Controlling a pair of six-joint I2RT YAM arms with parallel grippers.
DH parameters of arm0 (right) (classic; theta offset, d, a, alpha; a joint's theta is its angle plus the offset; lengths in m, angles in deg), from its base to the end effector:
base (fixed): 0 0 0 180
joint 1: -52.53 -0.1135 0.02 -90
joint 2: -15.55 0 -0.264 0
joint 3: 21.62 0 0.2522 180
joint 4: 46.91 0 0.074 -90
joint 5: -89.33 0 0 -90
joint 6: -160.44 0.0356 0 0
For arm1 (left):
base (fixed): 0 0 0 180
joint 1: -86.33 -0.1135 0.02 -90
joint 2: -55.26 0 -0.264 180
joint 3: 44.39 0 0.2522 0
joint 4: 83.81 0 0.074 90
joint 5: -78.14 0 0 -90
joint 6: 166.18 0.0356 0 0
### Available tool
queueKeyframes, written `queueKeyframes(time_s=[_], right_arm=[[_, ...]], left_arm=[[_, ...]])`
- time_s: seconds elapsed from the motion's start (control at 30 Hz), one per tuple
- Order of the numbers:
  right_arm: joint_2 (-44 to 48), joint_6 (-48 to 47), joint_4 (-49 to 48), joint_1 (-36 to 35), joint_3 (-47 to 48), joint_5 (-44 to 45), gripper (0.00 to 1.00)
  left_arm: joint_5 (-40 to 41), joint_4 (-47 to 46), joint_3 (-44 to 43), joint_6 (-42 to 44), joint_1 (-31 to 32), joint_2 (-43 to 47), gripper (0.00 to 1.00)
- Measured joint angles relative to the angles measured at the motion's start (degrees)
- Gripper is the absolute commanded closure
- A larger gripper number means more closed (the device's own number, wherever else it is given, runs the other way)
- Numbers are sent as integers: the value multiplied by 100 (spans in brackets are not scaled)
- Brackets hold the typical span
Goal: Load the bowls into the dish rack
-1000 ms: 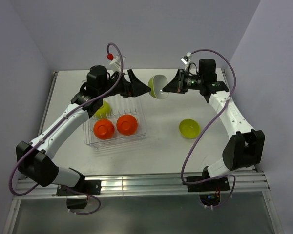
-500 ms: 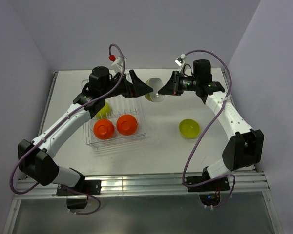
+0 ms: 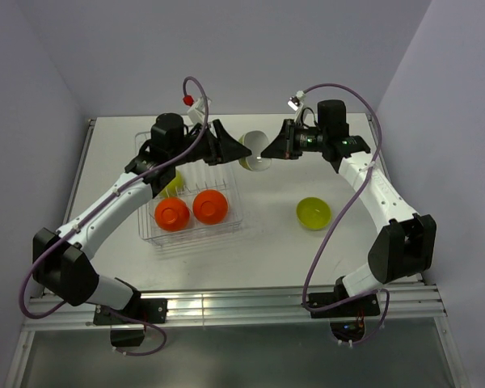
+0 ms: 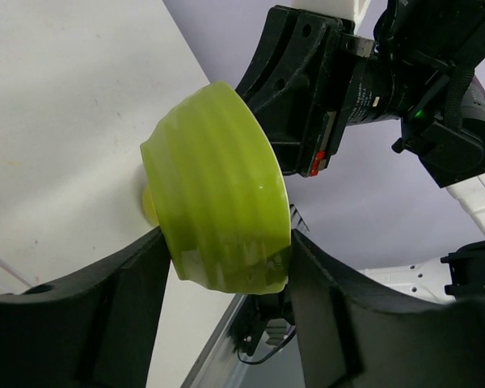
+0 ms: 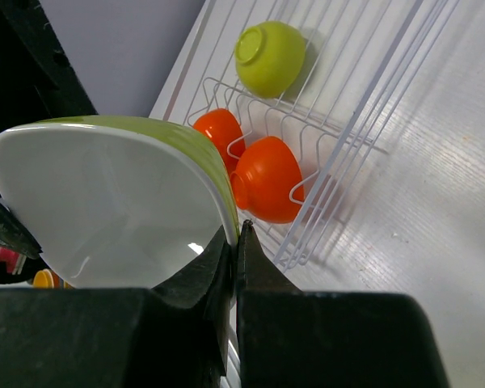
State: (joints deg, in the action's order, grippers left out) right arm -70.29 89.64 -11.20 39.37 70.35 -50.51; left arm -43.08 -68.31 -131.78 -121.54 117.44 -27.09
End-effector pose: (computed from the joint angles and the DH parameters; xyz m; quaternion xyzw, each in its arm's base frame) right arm 0.3209 0.1030 0.3559 -0.1704 0.7938 0.4769 0.3368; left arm 0.2805 -0.1908 0.3783 0.0790 0.7559 -0.5438 0.3559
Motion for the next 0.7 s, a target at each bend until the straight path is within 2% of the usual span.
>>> queueKeyframes(time_s=[0.07,0.17,0.2,0.27,0.3,0.37,0.4,0.47,0.5,0.57,0.63,0.7], right_arm=[[0,-39,4,-20,0,46,100],[0,-68,15,-33,0,81,100],[0,-83,24,-37,0,92,100],[0,-107,44,-46,0,116,100],[0,-116,63,-46,0,122,100],[0,-144,107,-46,0,138,100],[0,-151,125,-46,2,136,89],[0,-155,140,-46,13,133,79],[0,-168,142,-50,15,131,67],[0,-164,144,-81,15,116,64],[0,-184,146,-120,15,109,57],[0,-192,146,-127,15,103,44]], left_arm=[[-15,-22,22,-46,2,0,43],[-24,-42,46,-87,-2,0,56],[-33,-52,59,-87,-2,0,70],[-42,-74,87,-96,-2,0,85],[-44,-92,105,-98,-2,0,100],[-48,-101,120,-103,-2,0,100],[-46,-96,120,-103,-2,0,100],[-48,-68,120,-98,-2,2,100],[-46,-61,120,-96,0,2,100],[-37,-31,120,-87,0,2,100],[-33,2,120,-87,-22,4,100],[-33,9,120,-90,-76,13,100]])
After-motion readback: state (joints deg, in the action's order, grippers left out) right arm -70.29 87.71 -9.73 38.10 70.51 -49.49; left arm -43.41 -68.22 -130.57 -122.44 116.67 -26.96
